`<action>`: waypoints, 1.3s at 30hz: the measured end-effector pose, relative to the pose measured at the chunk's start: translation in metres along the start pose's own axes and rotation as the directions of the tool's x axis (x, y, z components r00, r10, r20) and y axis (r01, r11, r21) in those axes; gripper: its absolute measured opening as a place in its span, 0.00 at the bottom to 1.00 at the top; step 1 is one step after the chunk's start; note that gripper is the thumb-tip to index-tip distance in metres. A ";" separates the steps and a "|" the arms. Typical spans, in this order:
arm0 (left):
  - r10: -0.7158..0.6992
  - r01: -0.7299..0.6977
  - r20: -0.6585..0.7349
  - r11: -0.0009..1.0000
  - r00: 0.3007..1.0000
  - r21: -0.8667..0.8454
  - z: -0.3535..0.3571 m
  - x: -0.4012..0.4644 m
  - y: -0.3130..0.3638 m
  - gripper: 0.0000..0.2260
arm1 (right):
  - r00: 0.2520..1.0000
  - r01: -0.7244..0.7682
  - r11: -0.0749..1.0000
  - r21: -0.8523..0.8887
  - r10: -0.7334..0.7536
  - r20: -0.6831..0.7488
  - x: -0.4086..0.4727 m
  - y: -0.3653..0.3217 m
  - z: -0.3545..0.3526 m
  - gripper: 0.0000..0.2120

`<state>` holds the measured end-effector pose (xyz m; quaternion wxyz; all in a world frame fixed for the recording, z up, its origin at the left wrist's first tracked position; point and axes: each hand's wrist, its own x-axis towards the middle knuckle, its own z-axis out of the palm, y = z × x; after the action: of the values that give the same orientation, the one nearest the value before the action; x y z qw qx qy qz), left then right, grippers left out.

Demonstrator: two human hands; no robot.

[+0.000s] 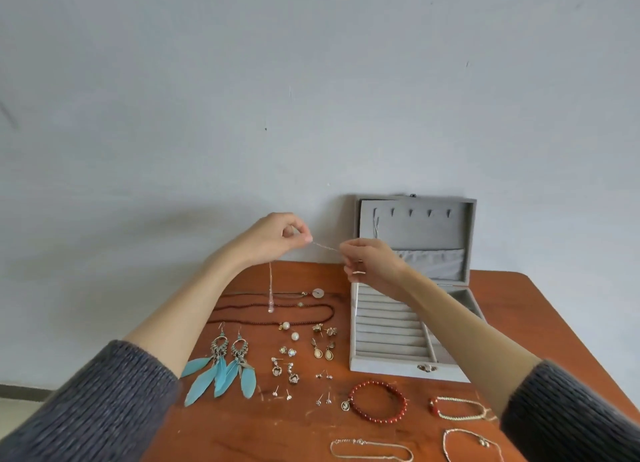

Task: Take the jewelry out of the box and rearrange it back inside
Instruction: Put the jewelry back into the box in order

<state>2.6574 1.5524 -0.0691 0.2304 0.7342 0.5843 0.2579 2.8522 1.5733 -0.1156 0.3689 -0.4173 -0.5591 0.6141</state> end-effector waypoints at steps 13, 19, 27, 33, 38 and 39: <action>0.128 -0.130 0.035 0.989 0.991 0.068 0.047 0.038 0.077 0.05 | 0.997 0.060 0.912 -0.407 -0.034 0.071 -0.031 -0.007 -0.067 0.11; 0.096 -0.088 -0.078 0.991 0.992 0.105 0.078 0.073 0.089 0.09 | 0.989 0.098 0.957 -0.273 -0.125 -0.084 -0.022 -0.009 -0.098 0.17; 0.040 0.033 -0.346 0.979 0.937 0.203 0.102 0.107 0.089 0.19 | 0.888 0.110 0.851 -0.513 -0.316 -0.334 0.014 -0.015 -0.117 0.19; 0.000 0.111 -0.482 0.973 0.876 0.202 0.114 0.108 0.088 0.21 | 0.801 -0.025 0.821 -0.570 -0.325 -0.503 0.032 -0.010 -0.111 0.23; -0.031 0.114 -0.380 0.974 0.924 0.197 0.118 0.096 0.076 0.20 | 0.840 -0.049 0.857 -0.513 -0.242 -0.485 0.028 0.005 -0.115 0.18; -0.038 0.118 -0.356 0.971 0.934 0.206 0.117 0.093 0.073 0.19 | 0.845 -0.037 0.863 -0.504 -0.242 -0.476 0.027 0.007 -0.116 0.17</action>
<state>2.8046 1.6234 -0.1015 0.0486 0.6740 0.6700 0.3074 2.9493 1.6409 -0.1280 0.4212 -0.6171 -0.5973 0.2915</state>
